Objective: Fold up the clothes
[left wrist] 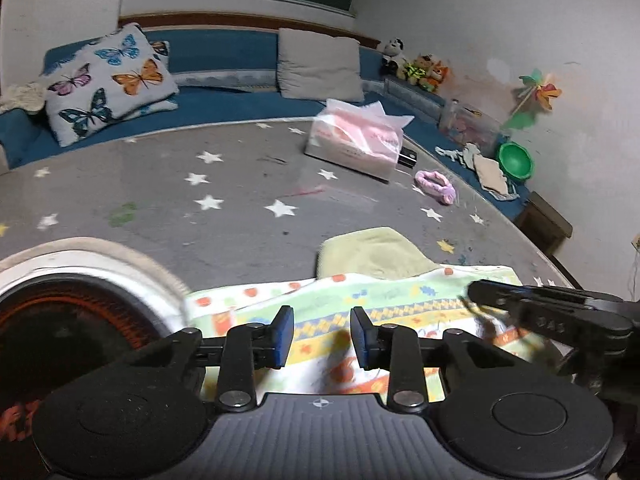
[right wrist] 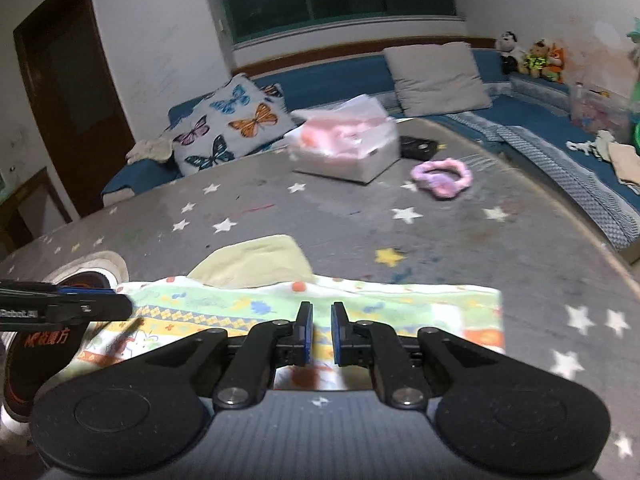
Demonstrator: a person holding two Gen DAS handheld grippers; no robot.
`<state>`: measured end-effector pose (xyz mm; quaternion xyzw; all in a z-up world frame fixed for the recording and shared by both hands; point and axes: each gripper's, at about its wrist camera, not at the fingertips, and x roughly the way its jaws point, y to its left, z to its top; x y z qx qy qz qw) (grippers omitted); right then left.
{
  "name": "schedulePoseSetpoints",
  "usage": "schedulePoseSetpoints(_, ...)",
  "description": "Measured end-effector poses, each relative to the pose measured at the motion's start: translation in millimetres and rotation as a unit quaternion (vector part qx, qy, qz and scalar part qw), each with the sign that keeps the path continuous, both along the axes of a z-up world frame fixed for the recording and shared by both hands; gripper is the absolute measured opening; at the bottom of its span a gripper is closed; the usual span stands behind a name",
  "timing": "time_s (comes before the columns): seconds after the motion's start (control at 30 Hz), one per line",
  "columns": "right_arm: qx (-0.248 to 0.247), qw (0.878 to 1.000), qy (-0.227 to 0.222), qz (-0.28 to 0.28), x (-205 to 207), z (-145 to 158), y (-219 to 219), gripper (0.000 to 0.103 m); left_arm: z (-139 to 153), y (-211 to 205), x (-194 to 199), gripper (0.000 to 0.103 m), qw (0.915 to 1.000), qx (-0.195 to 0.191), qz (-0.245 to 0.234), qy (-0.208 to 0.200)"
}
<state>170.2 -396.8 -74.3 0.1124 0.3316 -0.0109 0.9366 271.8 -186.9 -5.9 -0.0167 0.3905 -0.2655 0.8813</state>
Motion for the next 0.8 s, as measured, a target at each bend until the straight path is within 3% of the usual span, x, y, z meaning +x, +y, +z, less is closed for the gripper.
schedulePoseSetpoints(0.3,-0.032,0.999,0.006,0.016,13.9,-6.8,9.9,0.016,-16.0,-10.7,12.9,0.032,0.9998,0.015,-0.008,-0.004)
schedulePoseSetpoints(0.4,-0.034,0.999,0.005,0.022,1.8,-2.3,10.7,0.018,-10.5,-8.9,-0.1,0.032,0.9995,0.019,-0.017,-0.020)
schedulePoseSetpoints(0.57,-0.034,0.999,0.005,0.041,-27.2,1.4,18.6,0.035,-5.3,-9.6,-29.4,0.034,0.9979,0.023,-0.045,-0.040)
schedulePoseSetpoints(0.8,-0.058,0.994,-0.002,0.095,-60.9,5.9,50.6,0.041,-10.5,-11.7,-68.2,0.035,0.9960,0.036,-0.063,-0.051)
